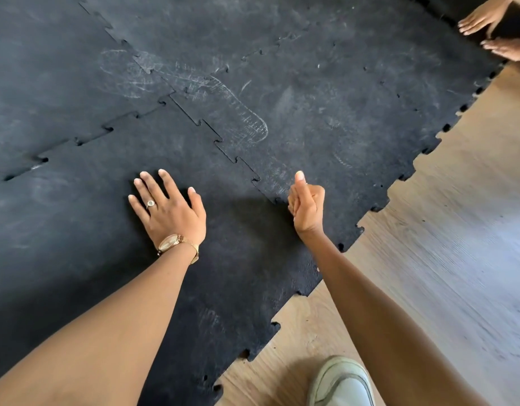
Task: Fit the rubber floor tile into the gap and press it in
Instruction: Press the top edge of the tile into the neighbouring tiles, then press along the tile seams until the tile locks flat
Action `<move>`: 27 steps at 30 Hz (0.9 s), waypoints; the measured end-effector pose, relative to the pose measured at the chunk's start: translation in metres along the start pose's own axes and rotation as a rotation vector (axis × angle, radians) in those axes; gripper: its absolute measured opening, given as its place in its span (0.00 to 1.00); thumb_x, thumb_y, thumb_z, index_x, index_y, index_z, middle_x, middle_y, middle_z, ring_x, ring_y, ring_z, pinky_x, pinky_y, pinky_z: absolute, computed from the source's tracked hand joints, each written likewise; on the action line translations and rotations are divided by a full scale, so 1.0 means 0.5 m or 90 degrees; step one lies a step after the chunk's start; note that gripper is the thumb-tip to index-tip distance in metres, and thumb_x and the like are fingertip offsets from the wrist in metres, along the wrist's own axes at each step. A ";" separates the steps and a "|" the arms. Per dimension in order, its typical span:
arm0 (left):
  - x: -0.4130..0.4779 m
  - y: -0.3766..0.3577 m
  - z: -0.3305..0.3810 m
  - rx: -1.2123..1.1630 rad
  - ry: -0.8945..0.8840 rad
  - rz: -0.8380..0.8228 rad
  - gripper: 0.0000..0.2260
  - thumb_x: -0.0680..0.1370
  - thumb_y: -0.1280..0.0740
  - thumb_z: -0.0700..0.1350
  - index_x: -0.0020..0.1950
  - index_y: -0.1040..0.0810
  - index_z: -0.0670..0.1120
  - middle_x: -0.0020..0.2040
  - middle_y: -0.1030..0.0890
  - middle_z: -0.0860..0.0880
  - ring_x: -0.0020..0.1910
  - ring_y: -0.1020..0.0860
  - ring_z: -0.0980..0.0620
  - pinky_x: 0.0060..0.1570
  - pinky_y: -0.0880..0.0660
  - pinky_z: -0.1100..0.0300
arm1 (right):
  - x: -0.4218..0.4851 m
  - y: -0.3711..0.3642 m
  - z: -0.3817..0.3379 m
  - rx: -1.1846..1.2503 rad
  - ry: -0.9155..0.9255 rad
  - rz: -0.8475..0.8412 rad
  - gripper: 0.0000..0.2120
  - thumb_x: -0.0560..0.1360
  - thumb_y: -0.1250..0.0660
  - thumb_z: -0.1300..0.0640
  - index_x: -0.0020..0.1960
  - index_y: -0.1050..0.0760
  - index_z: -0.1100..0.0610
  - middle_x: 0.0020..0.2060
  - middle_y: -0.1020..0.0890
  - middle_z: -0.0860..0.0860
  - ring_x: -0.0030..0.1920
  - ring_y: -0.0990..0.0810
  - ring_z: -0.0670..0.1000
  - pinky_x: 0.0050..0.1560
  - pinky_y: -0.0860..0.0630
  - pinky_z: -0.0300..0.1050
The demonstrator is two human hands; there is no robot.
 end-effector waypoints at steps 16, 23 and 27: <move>0.002 0.008 0.003 0.007 0.011 -0.019 0.28 0.81 0.45 0.54 0.77 0.41 0.41 0.77 0.43 0.36 0.77 0.46 0.38 0.76 0.52 0.41 | 0.052 -0.128 -0.004 -0.206 0.130 0.173 0.22 0.81 0.42 0.53 0.31 0.31 0.62 0.30 0.26 0.54 0.33 0.28 0.51 0.42 0.27 0.54; 0.002 -0.001 0.000 0.016 0.009 -0.034 0.29 0.81 0.48 0.55 0.79 0.45 0.43 0.79 0.45 0.40 0.78 0.49 0.41 0.77 0.56 0.44 | 0.066 -0.243 0.027 -0.776 0.016 0.100 0.33 0.82 0.54 0.40 0.79 0.50 0.58 0.79 0.49 0.57 0.79 0.56 0.59 0.76 0.62 0.63; 0.046 0.038 -0.032 0.035 -0.092 -0.005 0.21 0.79 0.42 0.54 0.67 0.26 0.43 0.65 0.25 0.39 0.65 0.28 0.36 0.73 0.41 0.44 | 0.079 -0.239 0.034 -0.854 -0.016 0.044 0.39 0.78 0.61 0.32 0.80 0.56 0.54 0.80 0.53 0.55 0.79 0.58 0.59 0.74 0.62 0.68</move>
Point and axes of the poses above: each hand's wrist, its own x-axis towards the middle knuckle, its own y-axis out of the back of the hand, z = x × y, the point moved 2 cm from there along x, towards the middle knuckle
